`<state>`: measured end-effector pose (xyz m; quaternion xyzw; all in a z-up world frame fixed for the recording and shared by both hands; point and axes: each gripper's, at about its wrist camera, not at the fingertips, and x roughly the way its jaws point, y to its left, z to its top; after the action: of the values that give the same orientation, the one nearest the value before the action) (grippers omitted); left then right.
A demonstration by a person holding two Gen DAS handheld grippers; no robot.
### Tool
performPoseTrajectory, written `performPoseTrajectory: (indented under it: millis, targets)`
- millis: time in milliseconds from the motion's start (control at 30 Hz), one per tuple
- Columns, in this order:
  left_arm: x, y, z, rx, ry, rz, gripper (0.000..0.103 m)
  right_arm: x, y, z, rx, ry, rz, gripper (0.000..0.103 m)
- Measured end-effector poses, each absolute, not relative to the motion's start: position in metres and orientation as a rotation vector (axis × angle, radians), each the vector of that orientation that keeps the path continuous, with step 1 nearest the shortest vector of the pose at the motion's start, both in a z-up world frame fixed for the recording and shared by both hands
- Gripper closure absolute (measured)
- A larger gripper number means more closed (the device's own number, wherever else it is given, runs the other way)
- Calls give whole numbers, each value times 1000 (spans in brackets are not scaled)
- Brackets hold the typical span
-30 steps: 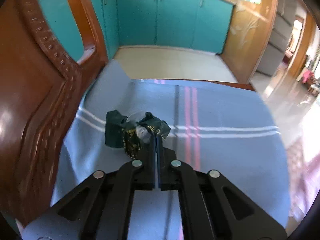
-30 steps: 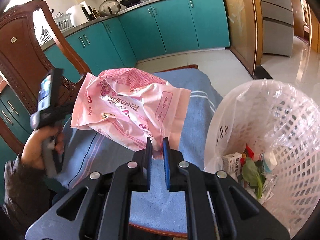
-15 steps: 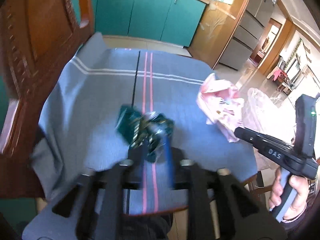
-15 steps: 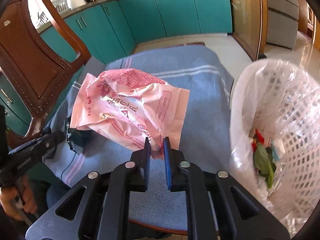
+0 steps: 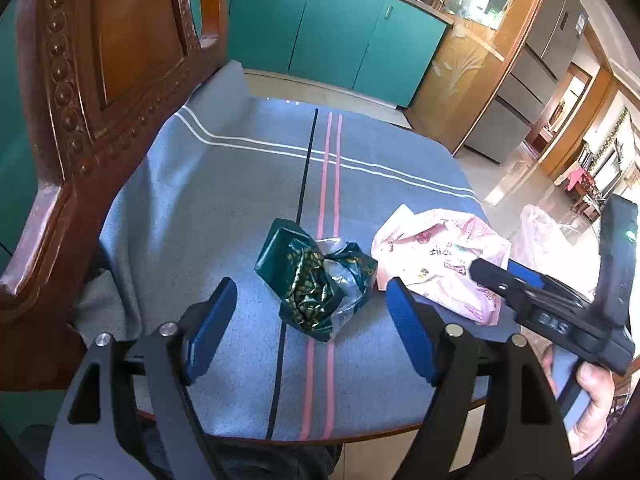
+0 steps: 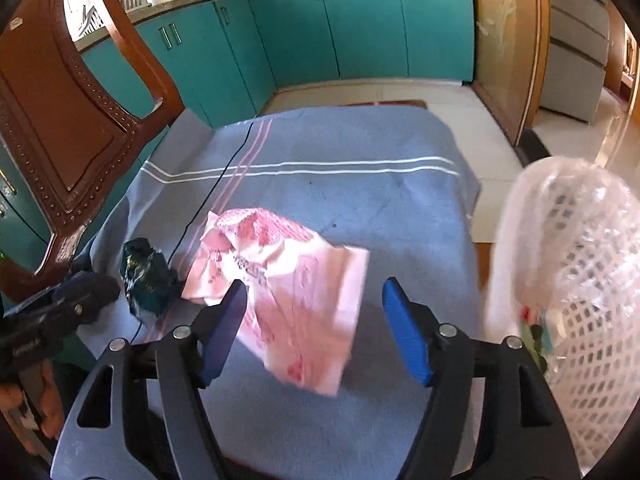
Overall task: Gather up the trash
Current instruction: 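Grasp the dark green wrapper with the left tool while the right tool holds the pink bag, then carry the green wrapper and pink bag over the wastebasket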
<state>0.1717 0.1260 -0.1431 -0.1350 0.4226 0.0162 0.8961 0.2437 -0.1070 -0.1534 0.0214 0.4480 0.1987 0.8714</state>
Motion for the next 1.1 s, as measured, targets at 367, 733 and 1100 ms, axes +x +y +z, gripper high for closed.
performPoseTrajectory:
  millis: [367, 733, 1100]
  targets:
    - [173, 119, -143, -123, 862, 156, 19, 241, -94, -169, 49, 954, 447, 60]
    - [198, 102, -160, -99, 915, 82, 10, 228, -114, -157, 74, 903, 400, 72]
    - [211, 95, -178, -123, 923, 61, 41, 215, -136, -126, 38, 789, 319, 72]
